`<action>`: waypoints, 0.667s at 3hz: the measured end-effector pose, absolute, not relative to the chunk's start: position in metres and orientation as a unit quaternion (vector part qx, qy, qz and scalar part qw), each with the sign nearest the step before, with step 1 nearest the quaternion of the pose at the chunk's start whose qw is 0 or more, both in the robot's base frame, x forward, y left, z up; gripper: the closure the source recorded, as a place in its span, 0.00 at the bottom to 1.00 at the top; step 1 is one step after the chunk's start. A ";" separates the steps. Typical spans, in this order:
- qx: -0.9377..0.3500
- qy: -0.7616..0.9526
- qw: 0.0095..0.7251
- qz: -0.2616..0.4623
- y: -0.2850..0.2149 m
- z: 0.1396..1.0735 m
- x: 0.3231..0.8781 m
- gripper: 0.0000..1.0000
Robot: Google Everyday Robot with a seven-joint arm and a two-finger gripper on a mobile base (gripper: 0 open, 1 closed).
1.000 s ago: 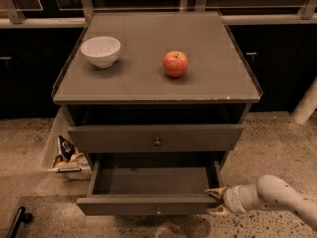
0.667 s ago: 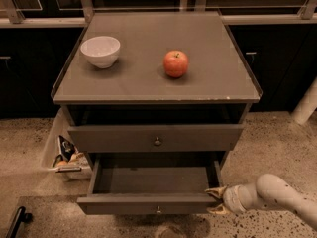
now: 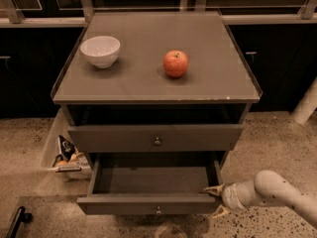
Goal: Open middle drawer
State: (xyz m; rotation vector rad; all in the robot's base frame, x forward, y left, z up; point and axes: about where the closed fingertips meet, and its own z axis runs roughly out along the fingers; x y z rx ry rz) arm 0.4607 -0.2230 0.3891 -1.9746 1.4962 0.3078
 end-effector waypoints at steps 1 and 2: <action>-0.756 0.557 0.314 0.136 -0.225 0.389 0.442 0.60; -0.762 0.549 0.313 0.145 -0.229 0.391 0.423 0.84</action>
Offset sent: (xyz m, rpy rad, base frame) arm -0.1073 -0.0300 0.0067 0.0339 0.0516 0.1057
